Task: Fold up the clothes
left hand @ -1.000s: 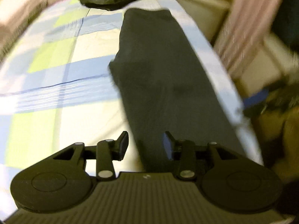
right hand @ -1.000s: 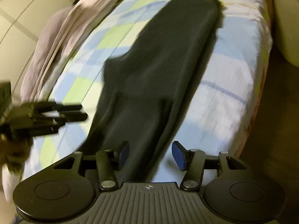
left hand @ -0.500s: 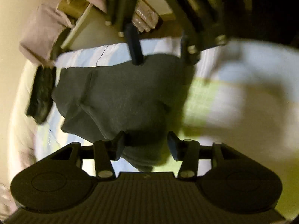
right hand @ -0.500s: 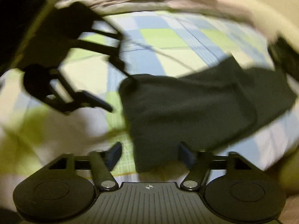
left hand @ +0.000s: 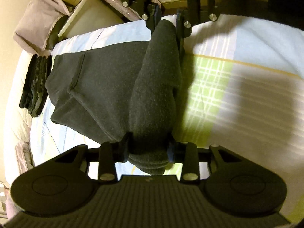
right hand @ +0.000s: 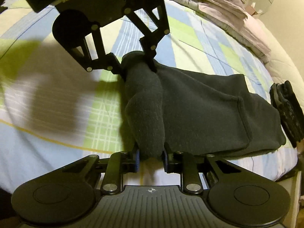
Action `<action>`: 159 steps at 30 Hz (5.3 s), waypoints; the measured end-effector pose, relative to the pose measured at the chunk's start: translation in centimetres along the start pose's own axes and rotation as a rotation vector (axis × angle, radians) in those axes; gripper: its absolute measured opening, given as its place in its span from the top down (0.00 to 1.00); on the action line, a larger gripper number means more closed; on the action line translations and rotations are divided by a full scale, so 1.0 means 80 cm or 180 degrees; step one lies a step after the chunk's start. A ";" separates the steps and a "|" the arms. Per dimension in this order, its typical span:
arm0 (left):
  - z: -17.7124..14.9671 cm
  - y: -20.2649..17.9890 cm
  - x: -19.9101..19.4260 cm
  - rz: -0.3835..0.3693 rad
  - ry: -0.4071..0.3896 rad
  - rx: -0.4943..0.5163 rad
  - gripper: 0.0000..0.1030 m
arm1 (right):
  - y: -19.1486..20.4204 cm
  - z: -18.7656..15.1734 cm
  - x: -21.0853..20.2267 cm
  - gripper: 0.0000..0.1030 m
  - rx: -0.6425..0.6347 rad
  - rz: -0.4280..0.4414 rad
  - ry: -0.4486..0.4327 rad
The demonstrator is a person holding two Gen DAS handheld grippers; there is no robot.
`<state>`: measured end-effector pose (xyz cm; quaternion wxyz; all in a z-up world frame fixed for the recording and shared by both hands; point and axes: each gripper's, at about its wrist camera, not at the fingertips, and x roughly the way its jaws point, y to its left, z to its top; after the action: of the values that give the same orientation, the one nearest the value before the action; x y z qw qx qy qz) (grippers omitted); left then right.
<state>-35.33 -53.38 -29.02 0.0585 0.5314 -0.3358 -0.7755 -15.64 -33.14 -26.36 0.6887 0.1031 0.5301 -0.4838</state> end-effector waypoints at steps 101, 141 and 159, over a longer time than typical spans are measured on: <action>0.060 0.676 0.389 -0.2112 0.0353 -0.2214 0.43 | -0.802 -0.128 0.210 0.45 0.3534 0.1996 -0.0151; 0.005 0.506 0.164 -0.1333 0.0117 -0.3064 0.77 | -0.651 -0.088 0.085 0.68 0.2998 0.1284 -0.0053; -0.011 0.390 0.184 -0.1034 0.0370 -0.2854 0.74 | -0.464 -0.047 0.089 0.68 0.2395 0.1310 0.0199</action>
<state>-49.21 -84.33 -22.57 0.1787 0.5419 0.1229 -0.8120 -47.03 -53.64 -20.04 0.6688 0.4653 0.3057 -0.4926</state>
